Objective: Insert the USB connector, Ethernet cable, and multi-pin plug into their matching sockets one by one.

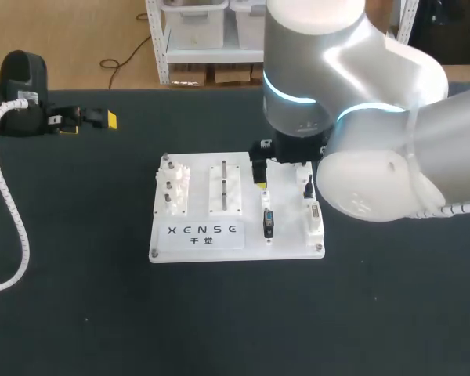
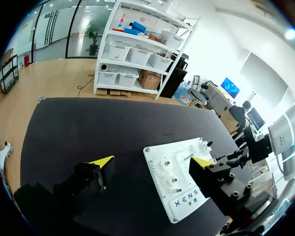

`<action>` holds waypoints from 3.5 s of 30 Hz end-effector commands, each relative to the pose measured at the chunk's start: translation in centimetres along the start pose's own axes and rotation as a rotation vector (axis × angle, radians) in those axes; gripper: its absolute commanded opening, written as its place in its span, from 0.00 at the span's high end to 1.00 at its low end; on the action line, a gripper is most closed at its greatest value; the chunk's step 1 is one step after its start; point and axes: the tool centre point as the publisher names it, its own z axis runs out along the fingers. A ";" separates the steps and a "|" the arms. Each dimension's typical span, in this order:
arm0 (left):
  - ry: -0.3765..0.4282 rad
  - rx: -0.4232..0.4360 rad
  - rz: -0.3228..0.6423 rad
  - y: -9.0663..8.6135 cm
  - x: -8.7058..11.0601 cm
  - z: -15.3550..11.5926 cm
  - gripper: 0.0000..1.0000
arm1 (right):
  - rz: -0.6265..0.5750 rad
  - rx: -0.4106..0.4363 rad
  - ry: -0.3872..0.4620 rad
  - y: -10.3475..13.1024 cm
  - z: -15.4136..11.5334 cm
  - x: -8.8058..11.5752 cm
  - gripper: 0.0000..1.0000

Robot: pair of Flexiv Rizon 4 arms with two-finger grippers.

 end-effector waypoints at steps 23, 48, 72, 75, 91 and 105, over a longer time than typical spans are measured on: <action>0.000 0.000 0.000 0.0 0.0 0.0 0.00 | -0.025 -0.069 0.101 3.3 0.3 2.8 0.00; 0.000 0.000 0.000 0.0 0.0 0.0 0.00 | 0.029 -0.001 0.107 3.5 1.5 4.1 0.00; 0.000 0.000 0.000 0.0 0.0 0.0 0.00 | 0.092 0.010 0.170 3.5 3.0 5.0 0.64; 0.000 0.000 0.000 0.0 0.0 0.0 0.00 | 0.079 0.018 0.170 3.7 3.2 4.9 0.66; 0.000 0.000 0.000 0.0 0.0 0.0 0.00 | 0.048 0.037 0.121 4.0 1.9 5.3 1.00; 0.000 0.000 0.000 0.0 0.0 0.0 0.00 | 0.067 -0.002 0.028 1.2 -3.6 4.9 1.00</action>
